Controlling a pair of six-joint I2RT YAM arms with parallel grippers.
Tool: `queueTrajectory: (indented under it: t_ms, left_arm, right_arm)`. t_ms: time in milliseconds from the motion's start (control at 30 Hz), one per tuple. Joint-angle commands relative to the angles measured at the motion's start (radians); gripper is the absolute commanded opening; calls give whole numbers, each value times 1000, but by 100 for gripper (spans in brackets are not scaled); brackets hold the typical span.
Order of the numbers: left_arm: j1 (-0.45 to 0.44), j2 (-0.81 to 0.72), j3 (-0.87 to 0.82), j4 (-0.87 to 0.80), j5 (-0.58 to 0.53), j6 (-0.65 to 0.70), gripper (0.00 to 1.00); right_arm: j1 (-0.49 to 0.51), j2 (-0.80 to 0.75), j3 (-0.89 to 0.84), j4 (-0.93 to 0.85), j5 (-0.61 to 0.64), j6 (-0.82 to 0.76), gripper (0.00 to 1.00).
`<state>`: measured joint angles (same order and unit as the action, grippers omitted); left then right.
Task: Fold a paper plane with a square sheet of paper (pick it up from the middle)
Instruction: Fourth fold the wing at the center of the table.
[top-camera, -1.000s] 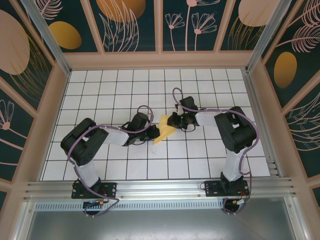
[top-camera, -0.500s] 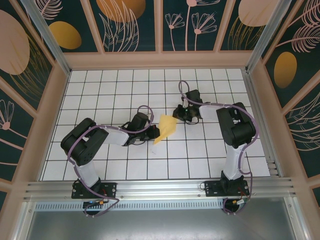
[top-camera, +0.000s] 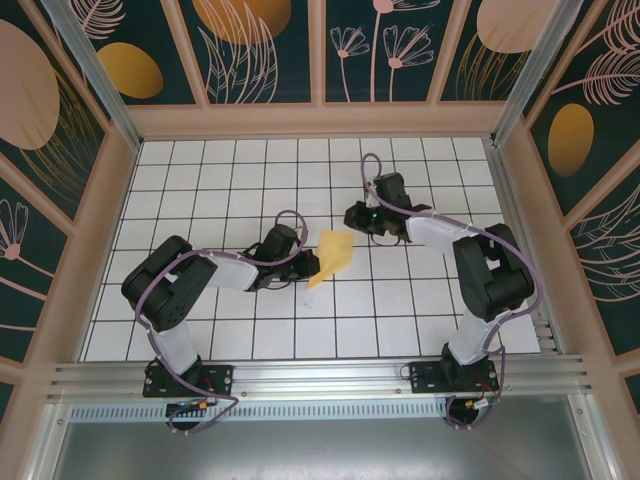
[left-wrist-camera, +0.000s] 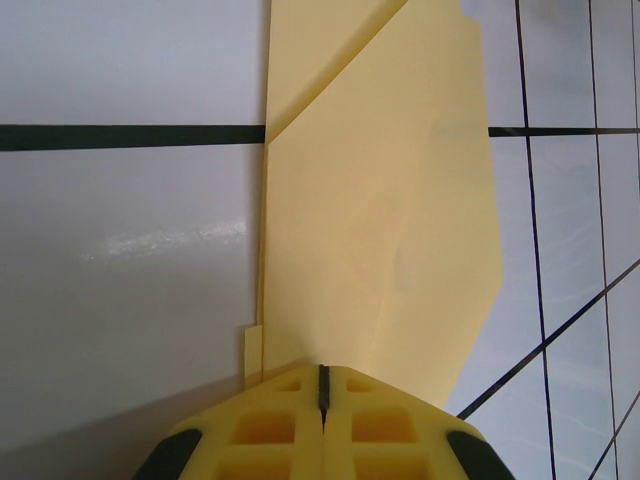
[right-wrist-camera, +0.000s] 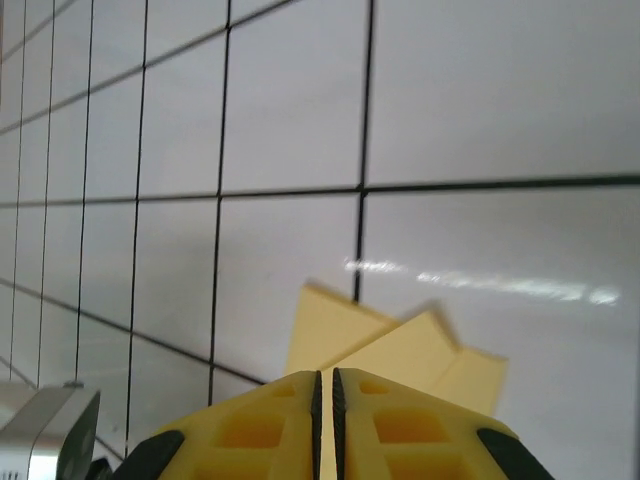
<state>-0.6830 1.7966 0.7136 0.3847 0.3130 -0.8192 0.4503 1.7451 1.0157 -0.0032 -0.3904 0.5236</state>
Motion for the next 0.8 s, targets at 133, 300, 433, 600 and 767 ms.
queueTrajectory:
  t_ms: [133,300,433,600,767]
  left_arm:
    - [-4,40,-8,-145,-20,13,2]
    - [-4,33,-6,-140,-16,9,2]
    - [-4,23,0,-136,-3,10,3]
    - [-3,-11,16,-129,9,9,5]
    - [-3,-76,73,-116,29,15,15]
  right_arm:
    - [91,56,-66,34,-67,87,13]
    - [114,102,-72,49,-81,96,12]
    - [115,134,-72,56,-95,93,13]
    - [114,157,-74,32,-62,92,12]
    - [114,174,-75,-10,-11,87,12]
